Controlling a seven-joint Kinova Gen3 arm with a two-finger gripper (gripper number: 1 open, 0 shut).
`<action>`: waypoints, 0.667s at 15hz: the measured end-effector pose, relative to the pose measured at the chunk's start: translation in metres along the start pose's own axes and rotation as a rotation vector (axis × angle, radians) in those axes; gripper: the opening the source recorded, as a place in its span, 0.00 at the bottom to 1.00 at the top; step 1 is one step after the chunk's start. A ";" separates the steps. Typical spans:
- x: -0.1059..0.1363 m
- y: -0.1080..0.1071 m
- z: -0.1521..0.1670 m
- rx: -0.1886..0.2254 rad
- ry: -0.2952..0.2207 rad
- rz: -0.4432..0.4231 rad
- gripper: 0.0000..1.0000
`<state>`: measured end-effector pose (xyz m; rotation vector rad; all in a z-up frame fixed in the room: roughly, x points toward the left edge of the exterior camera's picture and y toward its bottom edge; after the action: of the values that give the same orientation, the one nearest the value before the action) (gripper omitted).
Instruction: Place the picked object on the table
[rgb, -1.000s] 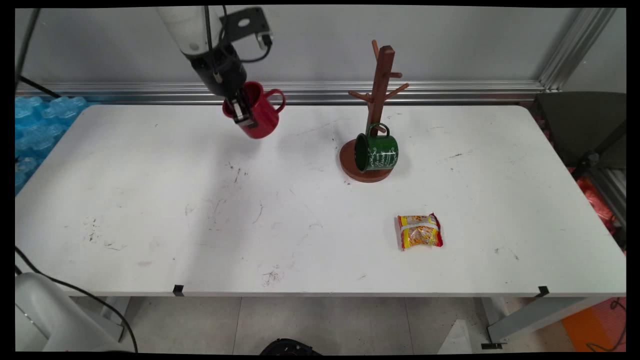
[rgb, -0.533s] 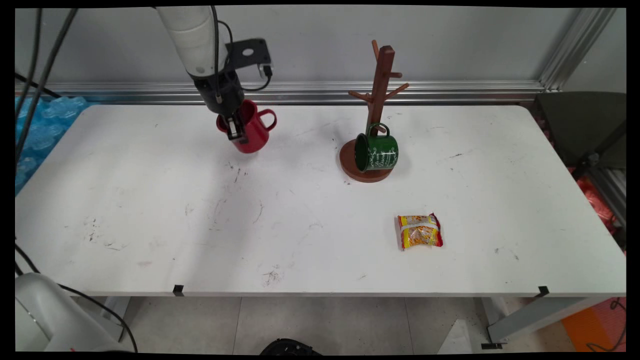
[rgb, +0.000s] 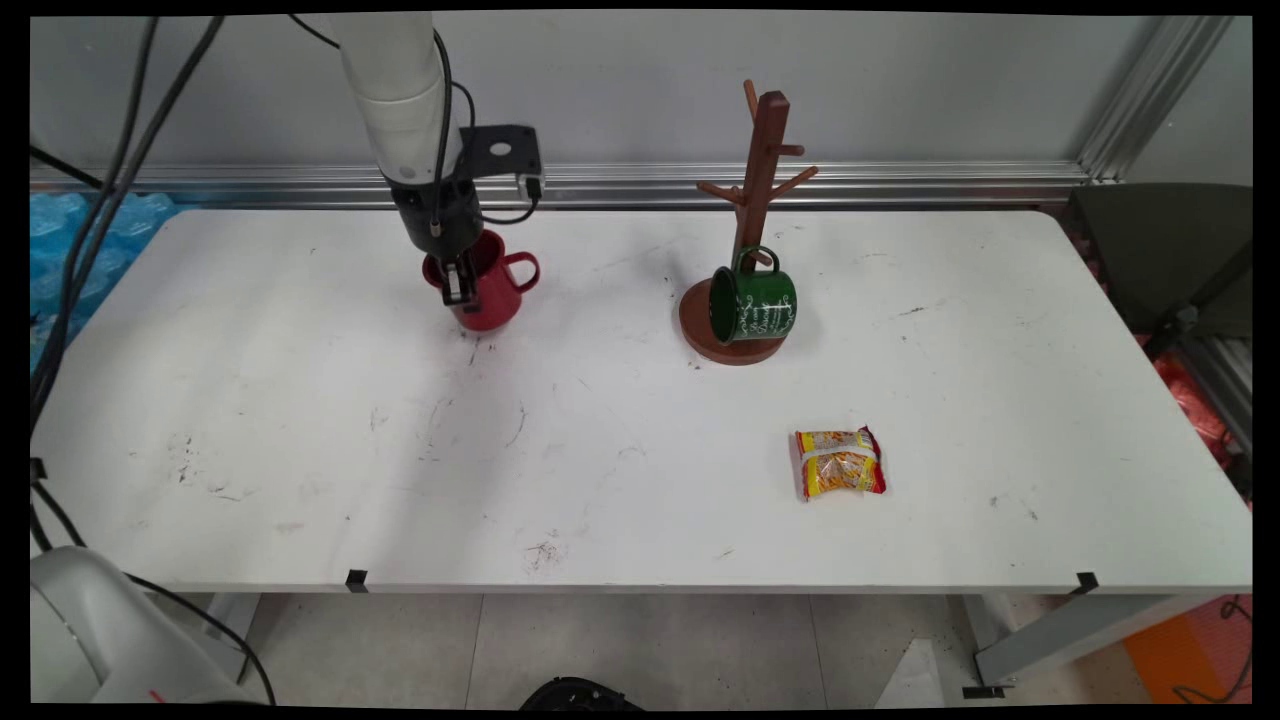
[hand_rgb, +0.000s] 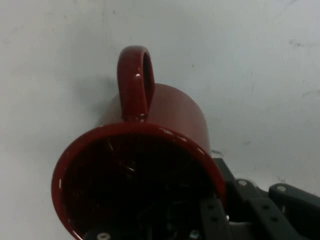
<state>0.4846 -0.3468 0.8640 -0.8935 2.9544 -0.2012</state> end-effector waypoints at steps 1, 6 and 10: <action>0.001 -0.001 0.004 -0.001 -0.009 0.007 0.00; 0.003 -0.003 0.017 -0.004 -0.041 0.033 0.00; 0.005 -0.004 0.026 -0.004 -0.061 0.050 0.00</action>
<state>0.4849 -0.3560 0.8391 -0.8098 2.9181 -0.1632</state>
